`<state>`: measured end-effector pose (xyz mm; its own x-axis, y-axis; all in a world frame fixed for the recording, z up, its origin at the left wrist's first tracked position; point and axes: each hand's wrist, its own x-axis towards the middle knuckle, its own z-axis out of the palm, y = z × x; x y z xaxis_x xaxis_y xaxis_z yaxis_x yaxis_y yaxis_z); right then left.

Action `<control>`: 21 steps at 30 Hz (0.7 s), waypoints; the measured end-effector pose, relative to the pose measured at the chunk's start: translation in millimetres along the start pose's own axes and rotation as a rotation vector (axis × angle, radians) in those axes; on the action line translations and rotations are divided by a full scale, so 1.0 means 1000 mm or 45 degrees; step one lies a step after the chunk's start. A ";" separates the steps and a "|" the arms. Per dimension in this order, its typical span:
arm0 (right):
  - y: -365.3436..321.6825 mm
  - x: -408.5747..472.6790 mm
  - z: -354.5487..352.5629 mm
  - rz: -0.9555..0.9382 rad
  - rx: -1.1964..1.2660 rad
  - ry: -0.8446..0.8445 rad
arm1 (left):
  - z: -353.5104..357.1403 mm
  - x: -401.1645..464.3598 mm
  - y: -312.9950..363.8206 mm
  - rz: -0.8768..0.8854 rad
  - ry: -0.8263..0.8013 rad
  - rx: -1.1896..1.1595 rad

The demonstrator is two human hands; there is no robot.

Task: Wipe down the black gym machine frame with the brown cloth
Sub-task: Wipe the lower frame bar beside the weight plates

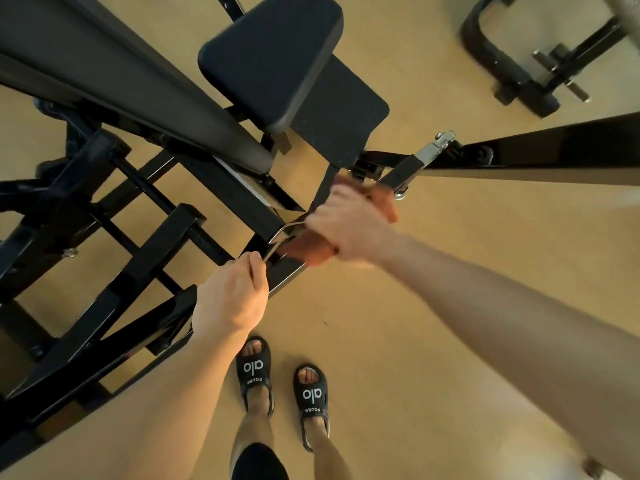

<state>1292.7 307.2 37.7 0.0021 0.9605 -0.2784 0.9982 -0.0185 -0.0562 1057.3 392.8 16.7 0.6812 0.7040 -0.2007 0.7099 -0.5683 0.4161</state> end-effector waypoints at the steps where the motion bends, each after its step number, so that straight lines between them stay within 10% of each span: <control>1: 0.032 -0.003 -0.006 0.094 -0.065 -0.040 | -0.001 0.000 0.002 -0.023 0.024 -0.031; 8: 0.091 -0.007 -0.011 0.565 -0.100 -0.235 | 0.000 -0.001 0.005 -0.055 0.025 -0.070; 16: -0.043 0.003 -0.002 0.221 0.077 -0.153 | 0.001 -0.002 0.004 -0.043 0.031 -0.076; 21: 0.028 -0.001 -0.004 0.039 0.025 -0.130 | 0.001 -0.001 0.005 -0.081 0.028 -0.082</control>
<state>1320.5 306.8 40.5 0.0256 0.9260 -0.3768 0.9964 -0.0539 -0.0647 1060.1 388.4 17.9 0.6306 0.7473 -0.2093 0.7381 -0.4943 0.4592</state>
